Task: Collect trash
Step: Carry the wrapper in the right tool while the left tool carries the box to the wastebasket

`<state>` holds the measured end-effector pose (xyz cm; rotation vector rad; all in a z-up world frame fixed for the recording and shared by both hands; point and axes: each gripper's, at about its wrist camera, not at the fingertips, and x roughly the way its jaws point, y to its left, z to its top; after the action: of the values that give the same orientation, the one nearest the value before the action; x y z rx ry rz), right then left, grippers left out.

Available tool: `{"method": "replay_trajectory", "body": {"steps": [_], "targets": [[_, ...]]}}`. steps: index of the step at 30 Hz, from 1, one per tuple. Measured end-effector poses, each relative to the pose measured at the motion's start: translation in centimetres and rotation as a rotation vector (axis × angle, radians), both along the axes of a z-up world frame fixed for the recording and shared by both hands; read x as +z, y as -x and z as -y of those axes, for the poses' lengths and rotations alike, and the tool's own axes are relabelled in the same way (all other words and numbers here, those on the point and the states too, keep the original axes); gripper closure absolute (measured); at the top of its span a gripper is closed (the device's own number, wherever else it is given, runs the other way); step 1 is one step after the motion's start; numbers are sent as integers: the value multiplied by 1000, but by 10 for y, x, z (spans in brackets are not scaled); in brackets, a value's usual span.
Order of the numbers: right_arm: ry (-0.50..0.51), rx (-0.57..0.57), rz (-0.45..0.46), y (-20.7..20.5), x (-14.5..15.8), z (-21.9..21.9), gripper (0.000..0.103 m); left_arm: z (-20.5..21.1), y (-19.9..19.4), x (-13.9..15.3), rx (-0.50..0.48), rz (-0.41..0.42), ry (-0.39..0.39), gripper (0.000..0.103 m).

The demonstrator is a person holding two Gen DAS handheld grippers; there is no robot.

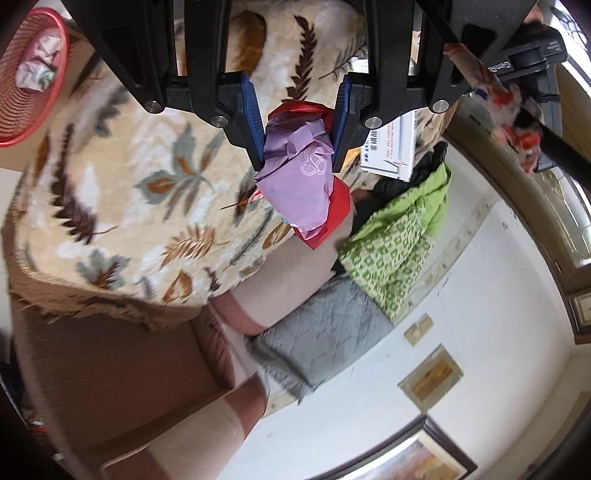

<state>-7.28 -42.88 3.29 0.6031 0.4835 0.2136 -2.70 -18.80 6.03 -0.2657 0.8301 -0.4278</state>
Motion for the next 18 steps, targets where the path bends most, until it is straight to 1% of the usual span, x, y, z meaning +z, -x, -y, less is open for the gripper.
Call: {"method": "replay_trajectory", "body": {"steps": [3, 7, 10, 18], "targets": [[11, -50, 18, 29, 10, 19, 66, 16, 17, 16, -35, 41, 9, 91], [19, -120, 41, 67, 21, 48, 66, 39, 33, 31, -100, 63, 31, 91], [33, -170, 54, 93, 28, 63, 66, 58, 42, 35, -162, 60, 47, 91], [53, -287, 69, 148, 36, 98, 66, 105, 65, 39, -273, 63, 43, 91]]}}
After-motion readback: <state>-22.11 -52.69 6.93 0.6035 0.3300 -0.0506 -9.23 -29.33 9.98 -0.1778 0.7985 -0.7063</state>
